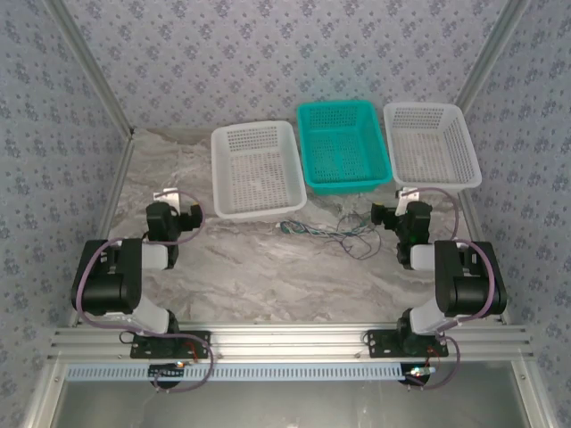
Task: Untangle the cables
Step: Pick up the cable at the center of the table.
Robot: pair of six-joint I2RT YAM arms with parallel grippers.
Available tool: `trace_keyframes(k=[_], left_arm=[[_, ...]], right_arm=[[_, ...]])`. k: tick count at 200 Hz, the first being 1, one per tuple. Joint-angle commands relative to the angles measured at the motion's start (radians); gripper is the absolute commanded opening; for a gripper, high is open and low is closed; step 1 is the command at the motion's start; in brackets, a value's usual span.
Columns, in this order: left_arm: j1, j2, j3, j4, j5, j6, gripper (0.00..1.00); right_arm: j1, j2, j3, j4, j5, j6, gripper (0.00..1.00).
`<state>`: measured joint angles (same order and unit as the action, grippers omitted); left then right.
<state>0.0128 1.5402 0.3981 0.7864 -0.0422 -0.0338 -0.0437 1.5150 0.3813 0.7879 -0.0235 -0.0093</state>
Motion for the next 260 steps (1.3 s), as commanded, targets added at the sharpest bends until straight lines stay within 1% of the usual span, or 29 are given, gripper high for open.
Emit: trace_keyframes(k=[1,118,130,135,139,148,156,160,169,176,181,191,202,211,220,229,236,247,260], left_arm=[[0.000,-0.007,0.018,0.022,-0.007,0.010,0.99],[0.014,-0.008,0.017,0.022,0.018,0.002,0.99],[0.012,-0.007,0.018,0.022,0.017,0.004,0.99],[0.013,-0.007,0.018,0.023,0.019,0.004,0.99],[0.013,-0.007,0.016,0.022,0.018,0.004,0.97],[0.014,-0.009,0.016,0.023,0.023,0.005,0.88],[0.014,-0.026,0.016,0.010,0.019,0.004,0.80],[0.015,-0.037,0.011,0.010,0.011,0.000,0.77],[0.012,-0.082,-0.013,0.018,-0.022,-0.010,0.78],[0.010,-0.130,-0.034,0.007,-0.067,-0.021,0.84],[0.010,-0.179,-0.042,-0.030,-0.105,-0.033,0.88],[0.008,-0.281,-0.044,-0.122,-0.169,-0.051,0.89],[0.005,-0.405,-0.045,-0.222,-0.216,-0.079,0.89],[-0.001,-0.504,-0.041,-0.299,-0.246,-0.112,0.90],[-0.012,-0.602,-0.023,-0.402,-0.288,-0.164,0.91],[-0.025,-0.690,0.000,-0.501,-0.309,-0.231,0.93],[-0.036,-0.744,0.017,-0.559,-0.295,-0.281,0.94],[-0.068,-0.805,0.046,-0.615,-0.227,-0.348,0.95],[-0.148,-0.820,0.092,-0.652,-0.151,-0.396,0.94]], right_arm=[[-0.003,0.001,0.016,-0.001,-0.002,-0.015,1.00],[-0.003,0.004,0.017,-0.002,-0.003,-0.014,1.00],[0.000,-0.003,0.018,-0.004,0.021,-0.012,1.00],[0.001,-0.012,0.029,-0.036,0.031,-0.008,1.00],[0.001,-0.020,0.039,-0.057,0.034,-0.005,1.00],[0.001,-0.038,0.069,-0.125,0.064,0.008,1.00],[0.007,-0.064,0.099,-0.199,0.126,0.023,1.00],[0.012,-0.083,0.113,-0.245,0.164,0.036,1.00],[0.015,-0.136,0.146,-0.359,0.226,0.077,1.00],[0.014,-0.195,0.165,-0.448,0.262,0.138,1.00],[0.010,-0.239,0.175,-0.505,0.268,0.186,1.00],[0.009,-0.336,0.189,-0.604,0.251,0.274,1.00],[0.009,-0.429,0.221,-0.735,0.238,0.421,0.99],[0.012,-0.476,0.261,-0.847,0.218,0.533,0.97],[0.020,-0.495,0.302,-0.926,0.164,0.585,0.97],[0.041,-0.493,0.338,-0.972,0.103,0.601,0.97],[0.056,-0.480,0.366,-1.005,0.052,0.593,0.97],[0.091,-0.445,0.424,-1.069,-0.019,0.571,0.97],[0.131,-0.389,0.494,-1.171,-0.075,0.544,0.98]])
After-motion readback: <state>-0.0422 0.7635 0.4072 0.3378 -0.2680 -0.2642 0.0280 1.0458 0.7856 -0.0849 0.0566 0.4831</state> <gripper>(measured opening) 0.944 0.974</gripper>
